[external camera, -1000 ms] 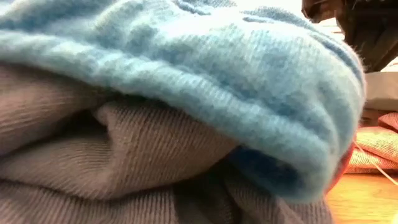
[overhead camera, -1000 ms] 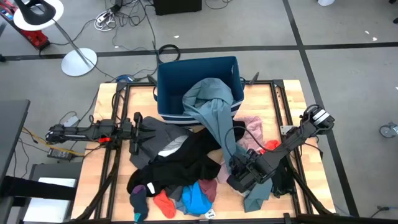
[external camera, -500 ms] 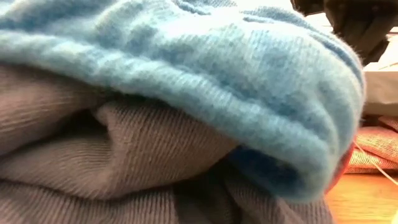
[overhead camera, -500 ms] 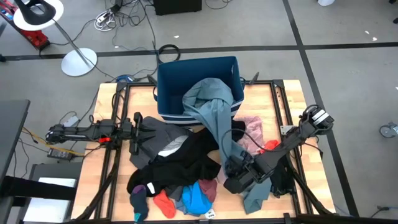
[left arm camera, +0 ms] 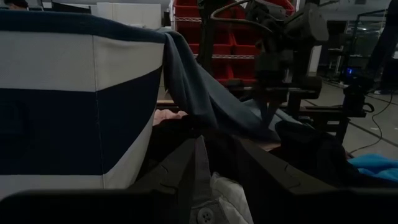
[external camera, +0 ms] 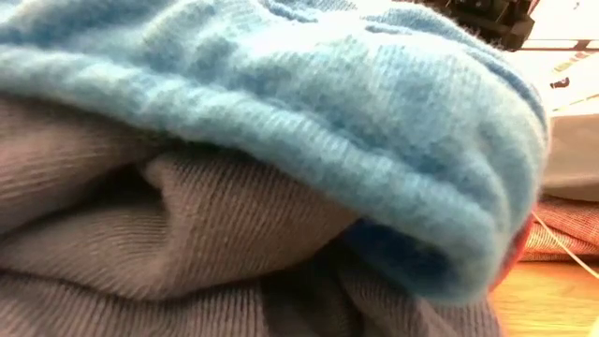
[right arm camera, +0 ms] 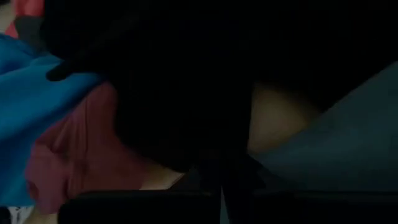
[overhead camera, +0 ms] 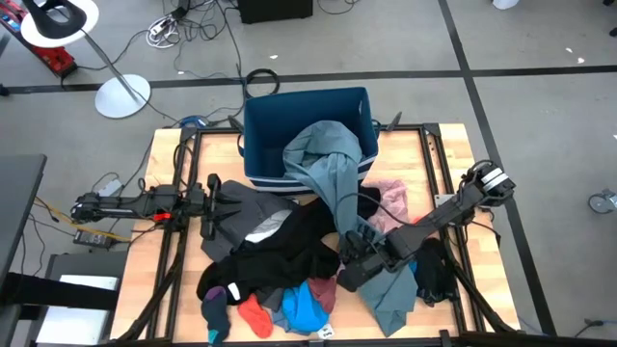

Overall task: Sort clothes
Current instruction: Put the blue pants into the laundry bin, then put the black jacket into the laundry bin

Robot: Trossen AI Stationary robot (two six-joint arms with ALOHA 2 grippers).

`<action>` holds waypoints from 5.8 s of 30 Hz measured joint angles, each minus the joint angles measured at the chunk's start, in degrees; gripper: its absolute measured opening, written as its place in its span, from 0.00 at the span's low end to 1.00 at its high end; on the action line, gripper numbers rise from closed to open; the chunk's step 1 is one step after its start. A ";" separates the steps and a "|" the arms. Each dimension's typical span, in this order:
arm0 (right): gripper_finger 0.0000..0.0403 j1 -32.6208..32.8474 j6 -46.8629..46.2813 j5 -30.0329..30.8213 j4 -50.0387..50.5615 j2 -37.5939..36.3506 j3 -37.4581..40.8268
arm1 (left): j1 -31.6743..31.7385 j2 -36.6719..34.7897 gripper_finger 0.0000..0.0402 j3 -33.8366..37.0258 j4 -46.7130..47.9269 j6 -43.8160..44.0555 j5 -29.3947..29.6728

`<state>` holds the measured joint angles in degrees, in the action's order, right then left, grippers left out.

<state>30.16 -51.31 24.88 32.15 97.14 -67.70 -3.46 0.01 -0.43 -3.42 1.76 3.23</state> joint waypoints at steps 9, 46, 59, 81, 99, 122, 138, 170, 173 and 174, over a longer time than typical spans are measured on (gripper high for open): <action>0.05 0.07 -6.94 -2.57 5.94 -0.13 0.00 | -0.01 0.00 0.31 0.00 -0.01 0.00 0.01; 0.56 -2.69 -16.02 -7.87 15.58 -1.38 -0.07 | -0.02 0.00 0.31 -0.01 0.00 0.00 0.00; 0.04 -3.99 -9.57 -8.82 12.97 2.25 -0.03 | -0.02 0.00 0.31 -0.01 -0.02 0.00 0.02; 0.00 -4.97 6.20 2.47 30.76 -2.14 -25.78 | -0.01 0.00 0.31 0.00 0.00 -0.01 0.00; 0.00 -24.03 34.41 6.78 29.77 -2.12 -53.85 | -0.01 0.00 0.31 -0.01 0.00 0.00 0.02; 0.00 -49.94 49.66 -4.62 6.61 -1.90 -59.93 | -0.02 0.00 0.31 0.01 0.00 -0.01 0.02; 0.01 -50.55 43.39 -13.04 16.48 -1.51 -39.30 | -0.02 0.00 0.31 0.01 -0.02 0.00 0.00; 0.51 -50.63 44.94 -15.63 22.11 -3.12 -39.71 | 0.00 0.00 0.31 0.01 -9.87 0.00 0.03; 0.51 -50.33 44.06 -15.63 27.54 -4.74 -40.94 | -0.02 0.00 0.31 0.00 -11.31 0.58 0.55; 0.51 -50.12 43.14 -15.63 29.66 -5.39 -40.95 | -0.02 0.00 0.31 -0.01 -11.54 1.95 1.45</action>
<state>-19.96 -8.17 9.26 61.81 91.75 -108.65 -3.49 0.01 -0.45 -14.96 3.71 4.68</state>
